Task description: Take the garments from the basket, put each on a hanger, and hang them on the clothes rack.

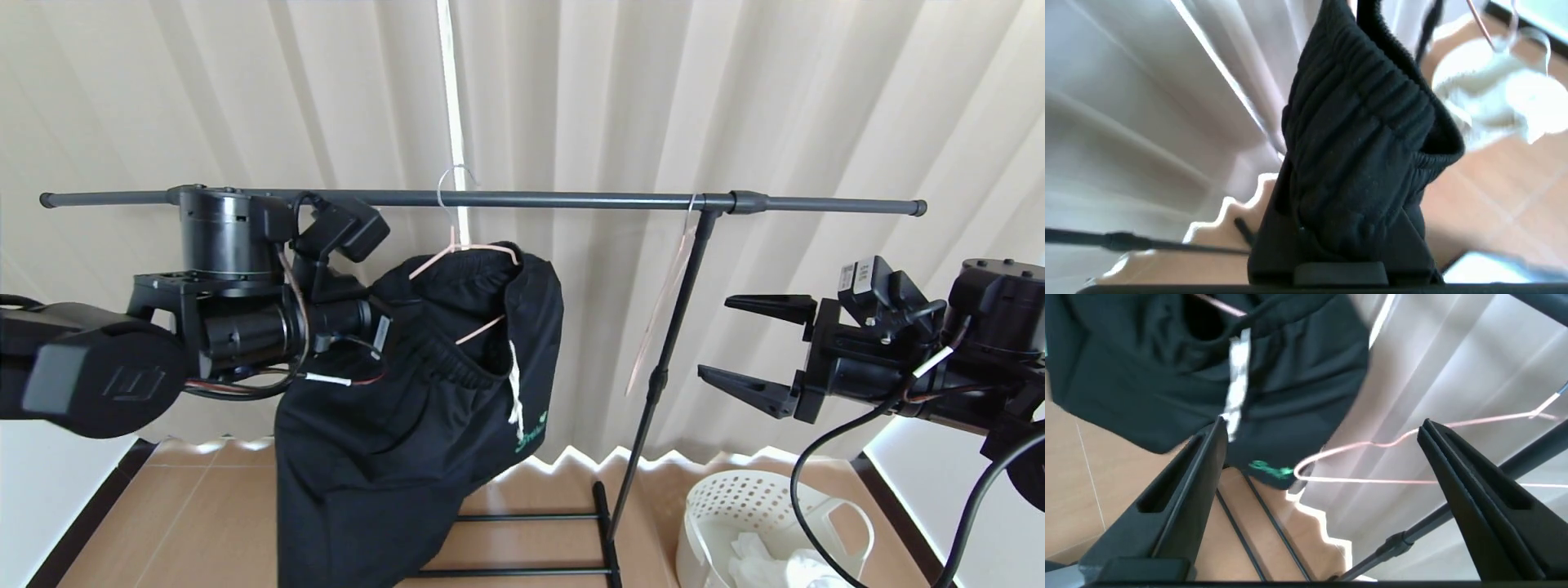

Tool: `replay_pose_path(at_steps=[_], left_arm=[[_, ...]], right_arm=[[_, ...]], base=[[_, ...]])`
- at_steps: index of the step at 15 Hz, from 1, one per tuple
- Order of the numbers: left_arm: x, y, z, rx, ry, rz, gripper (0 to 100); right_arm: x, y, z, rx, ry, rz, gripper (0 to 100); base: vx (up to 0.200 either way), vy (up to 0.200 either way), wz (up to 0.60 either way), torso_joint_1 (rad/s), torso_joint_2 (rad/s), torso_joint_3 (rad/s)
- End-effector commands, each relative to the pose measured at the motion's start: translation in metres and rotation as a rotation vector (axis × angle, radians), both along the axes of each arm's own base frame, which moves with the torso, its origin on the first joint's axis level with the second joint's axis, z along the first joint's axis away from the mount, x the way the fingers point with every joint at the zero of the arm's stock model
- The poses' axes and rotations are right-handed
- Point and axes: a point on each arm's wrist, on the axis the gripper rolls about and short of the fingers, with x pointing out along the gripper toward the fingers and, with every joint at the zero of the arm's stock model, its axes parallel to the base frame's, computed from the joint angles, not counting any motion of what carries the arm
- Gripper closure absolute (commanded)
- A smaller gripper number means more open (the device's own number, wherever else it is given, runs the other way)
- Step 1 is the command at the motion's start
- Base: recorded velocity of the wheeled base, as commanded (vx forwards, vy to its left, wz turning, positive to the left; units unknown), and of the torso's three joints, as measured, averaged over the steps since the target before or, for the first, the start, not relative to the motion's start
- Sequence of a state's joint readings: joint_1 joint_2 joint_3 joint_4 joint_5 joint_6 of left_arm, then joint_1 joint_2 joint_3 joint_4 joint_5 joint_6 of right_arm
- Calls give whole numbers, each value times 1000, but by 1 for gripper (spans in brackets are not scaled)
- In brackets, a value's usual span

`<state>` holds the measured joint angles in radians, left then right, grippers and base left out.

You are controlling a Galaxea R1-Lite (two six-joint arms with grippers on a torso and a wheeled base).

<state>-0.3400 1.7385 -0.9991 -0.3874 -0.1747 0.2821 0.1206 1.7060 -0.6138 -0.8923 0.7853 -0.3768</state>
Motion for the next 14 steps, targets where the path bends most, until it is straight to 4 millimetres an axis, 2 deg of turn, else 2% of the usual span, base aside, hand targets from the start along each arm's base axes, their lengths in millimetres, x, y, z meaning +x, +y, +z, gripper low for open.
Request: replay_pose_path(at_steps=[1,2,3,5,7,14], left_arm=[[29,-18,-19,-34,24,21,100],[42,-25,-23,-73,9,24,100],[46,-26,-23,-85,-2,26,100],[72,-36,-31,-134,-32,38,100],[85,-41,-36,-181,-20,52,100],[111,-56,-53,-235,9,62,100]], right_arm=[[0,0,0,0,-2,1,0],[1,0,0,0,-2,1,0],[1,0,0,0,-2,1,0],[1,0,0,0,-2,1,0],[1,0,1,0,-7,1,0],[3,0,-1,-1,2,-2,0]], base=[[0,0,0,0,0,0],[0,0,0,0,0,0],[0,0,0,0,0,0],[0,0,0,0,0,0],[0,0,0,0,0,0],[0,0,0,0,0,0]])
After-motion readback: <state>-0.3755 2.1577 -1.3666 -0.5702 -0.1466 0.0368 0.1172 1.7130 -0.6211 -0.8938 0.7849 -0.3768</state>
